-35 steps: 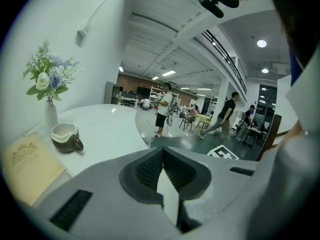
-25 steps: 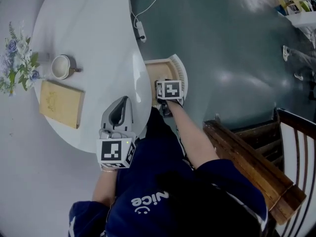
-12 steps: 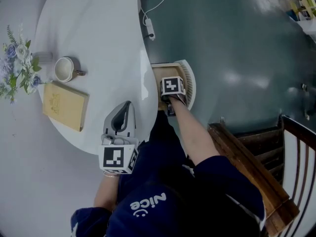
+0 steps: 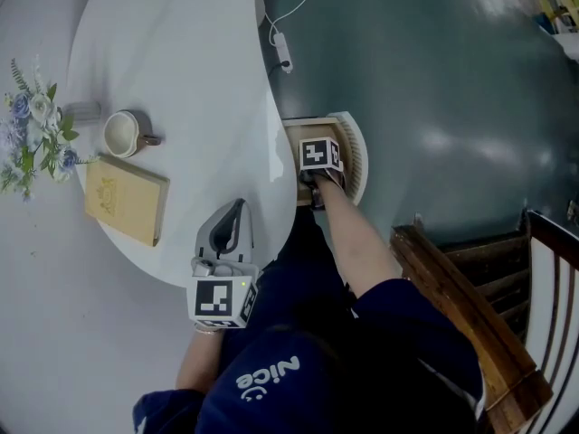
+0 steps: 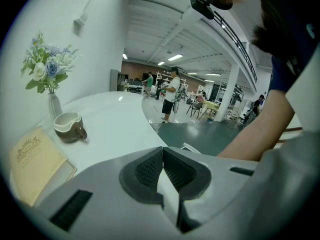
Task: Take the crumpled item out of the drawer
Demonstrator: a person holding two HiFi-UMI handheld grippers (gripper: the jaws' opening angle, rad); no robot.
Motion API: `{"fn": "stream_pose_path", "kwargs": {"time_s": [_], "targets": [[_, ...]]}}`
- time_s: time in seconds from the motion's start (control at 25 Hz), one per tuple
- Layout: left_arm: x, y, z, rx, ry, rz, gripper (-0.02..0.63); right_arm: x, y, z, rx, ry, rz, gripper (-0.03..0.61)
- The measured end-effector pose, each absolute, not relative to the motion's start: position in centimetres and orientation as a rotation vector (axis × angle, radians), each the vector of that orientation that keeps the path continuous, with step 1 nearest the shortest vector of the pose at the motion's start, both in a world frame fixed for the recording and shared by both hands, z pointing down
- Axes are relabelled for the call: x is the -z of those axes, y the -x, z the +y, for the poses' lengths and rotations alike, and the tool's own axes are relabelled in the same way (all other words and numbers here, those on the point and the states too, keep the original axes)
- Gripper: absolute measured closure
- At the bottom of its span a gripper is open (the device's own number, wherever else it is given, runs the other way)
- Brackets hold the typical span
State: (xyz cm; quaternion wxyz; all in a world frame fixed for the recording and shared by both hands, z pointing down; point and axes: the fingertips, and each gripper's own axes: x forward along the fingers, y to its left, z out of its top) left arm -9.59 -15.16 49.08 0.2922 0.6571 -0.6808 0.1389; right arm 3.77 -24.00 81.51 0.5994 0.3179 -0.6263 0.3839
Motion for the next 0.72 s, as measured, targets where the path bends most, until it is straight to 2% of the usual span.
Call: {"fn": "stream_pose_path", "kwargs": {"time_s": [0.24, 0.72], "targets": [[-49.3, 9.5, -14.9, -0.382, -1.738, -1.820, 0.609, -81.2, -4.4, -24.3, -0.891, -0.771, -1.444, 0.513], [-47.6, 9.3, -14.2, -0.352, -1.791, -1.843, 0.609, -77.9, -3.4, -24.4, -0.894, -0.783, -1.568, 0.531]]}}
